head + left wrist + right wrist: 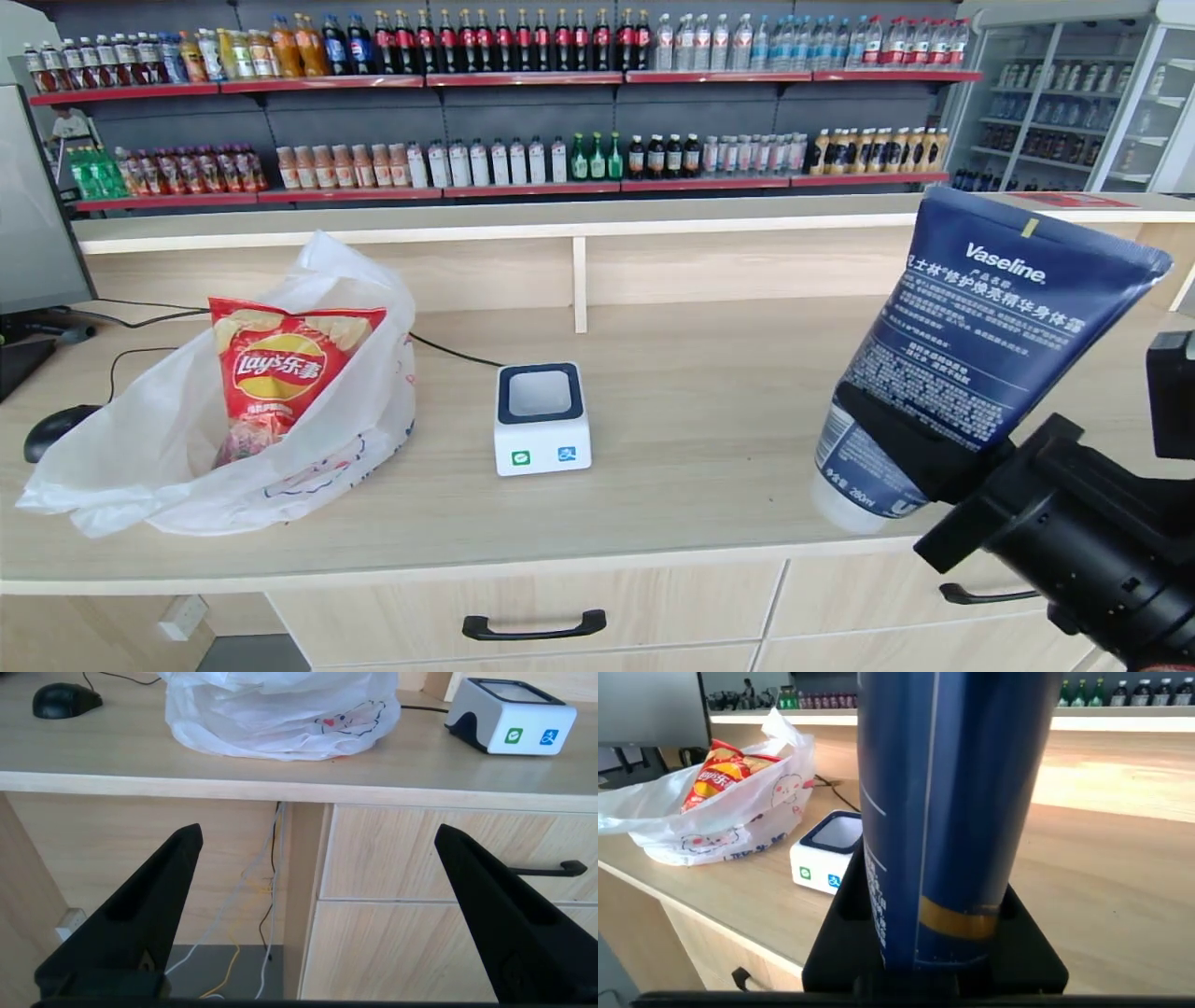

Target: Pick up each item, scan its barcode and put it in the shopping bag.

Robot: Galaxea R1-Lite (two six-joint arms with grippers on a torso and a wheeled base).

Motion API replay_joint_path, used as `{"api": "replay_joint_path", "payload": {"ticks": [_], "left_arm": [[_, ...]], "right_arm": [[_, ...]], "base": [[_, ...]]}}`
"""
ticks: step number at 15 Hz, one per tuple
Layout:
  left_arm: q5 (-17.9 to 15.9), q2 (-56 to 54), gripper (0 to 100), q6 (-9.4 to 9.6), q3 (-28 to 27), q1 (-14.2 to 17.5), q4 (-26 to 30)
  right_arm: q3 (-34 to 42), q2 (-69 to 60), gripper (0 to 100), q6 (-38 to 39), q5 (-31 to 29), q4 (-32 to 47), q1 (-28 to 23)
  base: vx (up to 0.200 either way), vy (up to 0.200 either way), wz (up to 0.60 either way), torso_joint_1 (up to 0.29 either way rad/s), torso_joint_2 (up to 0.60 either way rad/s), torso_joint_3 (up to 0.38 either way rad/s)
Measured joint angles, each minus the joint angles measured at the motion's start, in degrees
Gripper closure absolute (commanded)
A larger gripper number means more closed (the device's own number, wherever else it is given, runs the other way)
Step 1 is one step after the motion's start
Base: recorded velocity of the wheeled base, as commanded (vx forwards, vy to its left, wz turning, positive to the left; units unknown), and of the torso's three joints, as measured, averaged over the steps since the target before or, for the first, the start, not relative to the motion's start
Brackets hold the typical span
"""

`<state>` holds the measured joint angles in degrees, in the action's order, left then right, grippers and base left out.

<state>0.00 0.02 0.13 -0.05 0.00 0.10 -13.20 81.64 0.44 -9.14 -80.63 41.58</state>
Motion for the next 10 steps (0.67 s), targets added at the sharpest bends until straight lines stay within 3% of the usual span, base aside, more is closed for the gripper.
{"api": "replay_joint_path", "payload": {"ticks": [2,10], "left_arm": [[0.0,0.0,0,0.02,0.0,0.0,0.0],[0.0,0.0,0,-0.13,0.0,0.0,0.0]], "right_arm": [[2.7,-1.5,100,0.0,2.1,-0.6,-0.8],[4.6,-3.4,100,0.0,2.5,-0.2,-2.3]], "base": [[0.000,0.000,0.00,0.000,0.00,0.000],[0.000,0.200,0.00,0.002,0.00,0.002]]}}
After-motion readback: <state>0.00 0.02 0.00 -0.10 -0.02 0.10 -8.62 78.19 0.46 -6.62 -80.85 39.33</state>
